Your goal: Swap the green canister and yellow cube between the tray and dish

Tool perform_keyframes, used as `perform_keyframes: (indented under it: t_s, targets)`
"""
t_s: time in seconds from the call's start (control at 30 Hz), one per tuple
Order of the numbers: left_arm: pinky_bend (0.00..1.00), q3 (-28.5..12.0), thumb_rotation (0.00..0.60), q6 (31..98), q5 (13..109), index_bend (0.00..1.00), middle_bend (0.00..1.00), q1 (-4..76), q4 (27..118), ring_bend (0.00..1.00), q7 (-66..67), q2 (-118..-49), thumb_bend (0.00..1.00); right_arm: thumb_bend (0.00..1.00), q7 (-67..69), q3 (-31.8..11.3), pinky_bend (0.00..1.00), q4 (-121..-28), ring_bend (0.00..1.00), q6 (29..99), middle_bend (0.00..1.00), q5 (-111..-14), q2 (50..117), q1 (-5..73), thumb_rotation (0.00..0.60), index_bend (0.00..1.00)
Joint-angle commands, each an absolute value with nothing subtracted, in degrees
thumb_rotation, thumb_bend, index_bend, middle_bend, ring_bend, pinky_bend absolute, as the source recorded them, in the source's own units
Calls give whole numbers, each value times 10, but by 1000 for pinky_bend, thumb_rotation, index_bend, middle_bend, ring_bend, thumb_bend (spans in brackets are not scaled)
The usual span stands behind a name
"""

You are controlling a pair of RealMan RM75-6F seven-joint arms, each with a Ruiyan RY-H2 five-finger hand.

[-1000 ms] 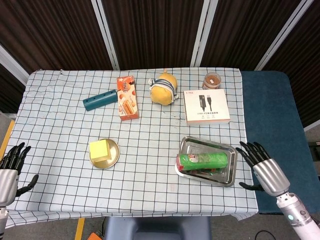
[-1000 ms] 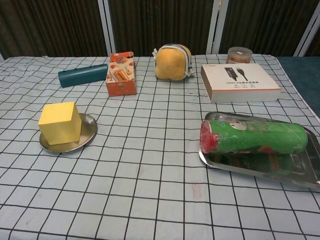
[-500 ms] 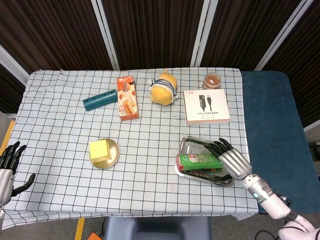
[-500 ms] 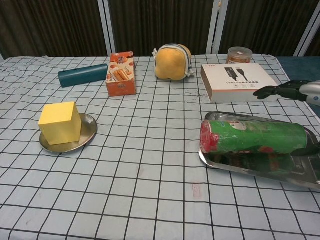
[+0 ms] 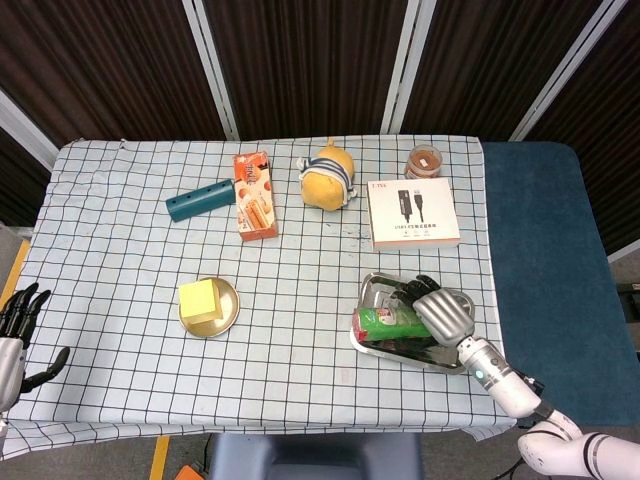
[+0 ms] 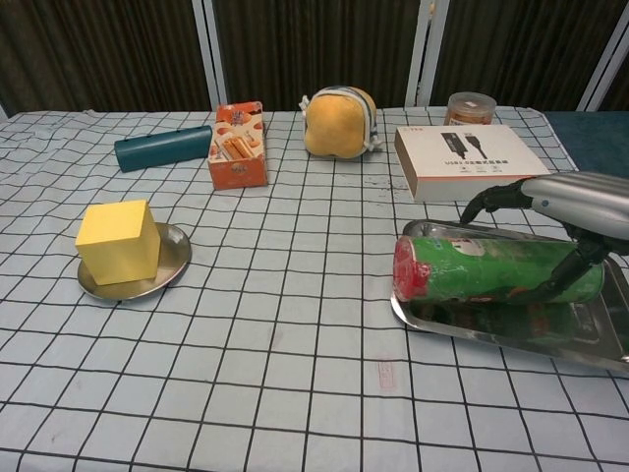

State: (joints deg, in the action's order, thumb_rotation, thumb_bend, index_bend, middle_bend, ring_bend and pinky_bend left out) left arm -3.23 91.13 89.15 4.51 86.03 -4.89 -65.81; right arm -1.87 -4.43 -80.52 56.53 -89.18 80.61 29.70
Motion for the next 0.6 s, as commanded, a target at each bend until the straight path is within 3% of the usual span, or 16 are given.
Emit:
perform_keyframes:
  t_s: [0.03, 0.17, 0.33, 0.5, 0.6]
  targets:
    - [211, -33, 600, 911, 891, 58, 0, 45, 860, 0, -51, -658, 320, 46, -28, -48, 281, -787, 306, 555, 304, -876, 823, 305, 600, 364]
    - [211, -33, 600, 910, 890, 65, 0, 45, 860, 0, -53, -657, 321, 46, -32, -50, 424, -769, 383, 556, 372, -866, 841, 310, 600, 452]
    - [211, -33, 600, 908, 888, 72, 0, 45, 860, 0, -56, -656, 321, 48, -41, -50, 520, -754, 495, 562, 470, -857, 856, 311, 600, 572]
    - [210, -34, 600, 908, 888, 80, 0, 45, 860, 0, -58, -655, 319, 122, -58, -54, 667, -730, 665, 582, 622, -850, 877, 310, 600, 770]
    - [210, -34, 600, 908, 888, 82, 0, 45, 860, 0, -59, -655, 320, 162, -51, -59, 714, -730, 717, 598, 675, -851, 882, 309, 600, 835]
